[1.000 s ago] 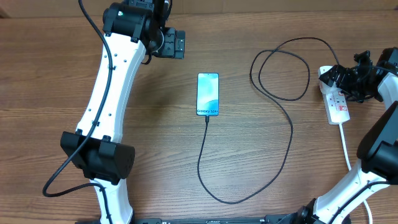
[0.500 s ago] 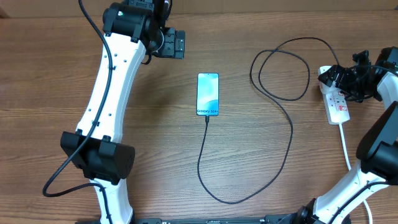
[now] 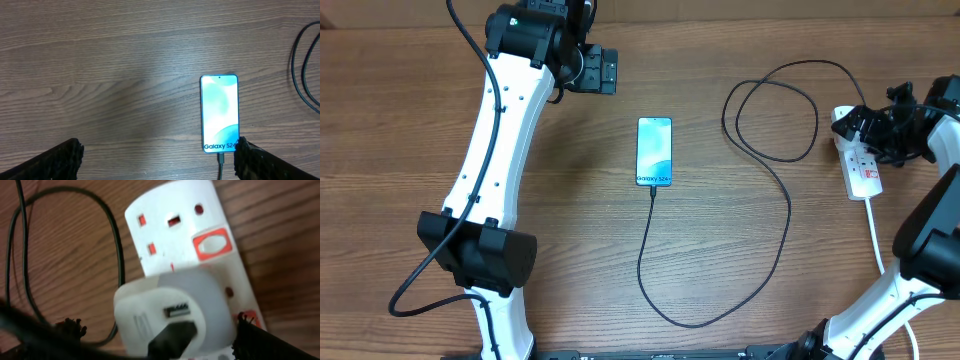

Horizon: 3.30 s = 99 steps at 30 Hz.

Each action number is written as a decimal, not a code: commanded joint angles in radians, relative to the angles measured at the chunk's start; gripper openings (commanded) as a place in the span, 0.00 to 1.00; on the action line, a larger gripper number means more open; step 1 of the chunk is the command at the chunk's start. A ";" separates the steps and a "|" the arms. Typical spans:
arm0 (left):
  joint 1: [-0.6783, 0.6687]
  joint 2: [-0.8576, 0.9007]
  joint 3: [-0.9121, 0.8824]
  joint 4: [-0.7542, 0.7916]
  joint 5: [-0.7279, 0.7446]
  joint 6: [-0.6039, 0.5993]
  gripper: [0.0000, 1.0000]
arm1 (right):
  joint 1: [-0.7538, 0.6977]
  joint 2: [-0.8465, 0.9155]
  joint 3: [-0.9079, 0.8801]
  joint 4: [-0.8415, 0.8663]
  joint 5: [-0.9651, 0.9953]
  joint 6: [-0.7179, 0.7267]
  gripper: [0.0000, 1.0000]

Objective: Plug charger to phone and switch on socket
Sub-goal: 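Press the orange switch down with the right gripper, then lift the right gripper off the power strip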

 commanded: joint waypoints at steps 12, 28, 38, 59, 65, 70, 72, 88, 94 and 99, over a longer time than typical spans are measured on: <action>-0.001 0.003 0.000 0.001 -0.010 0.019 1.00 | 0.034 0.023 -0.044 -0.031 -0.043 0.037 1.00; -0.001 0.003 0.000 0.001 -0.010 0.019 1.00 | -0.032 0.019 -0.023 -0.017 -0.013 0.075 1.00; -0.001 0.003 0.000 0.001 -0.010 0.019 1.00 | -0.052 0.001 0.019 -0.050 -0.006 0.076 1.00; -0.001 0.003 0.000 0.001 -0.010 0.019 1.00 | -0.052 -0.301 0.021 -0.157 0.156 0.145 1.00; -0.001 0.003 0.000 0.001 -0.010 0.019 1.00 | -0.052 -0.413 0.021 -0.205 0.212 0.177 1.00; -0.001 0.003 0.000 0.001 -0.010 0.019 1.00 | -0.051 -0.517 0.021 -0.229 0.211 0.192 1.00; -0.001 0.003 0.000 0.001 -0.010 0.018 1.00 | -0.051 -0.540 0.021 -0.225 0.210 0.192 1.00; -0.001 0.003 0.000 0.001 -0.010 0.019 1.00 | -0.051 -0.550 0.020 -0.213 0.200 0.191 1.00; -0.001 0.003 0.000 0.001 -0.010 0.018 1.00 | -0.051 -0.550 0.020 -0.213 0.200 0.191 1.00; -0.001 0.003 0.000 0.001 -0.010 0.019 1.00 | -0.051 -0.550 0.020 -0.213 0.200 0.191 1.00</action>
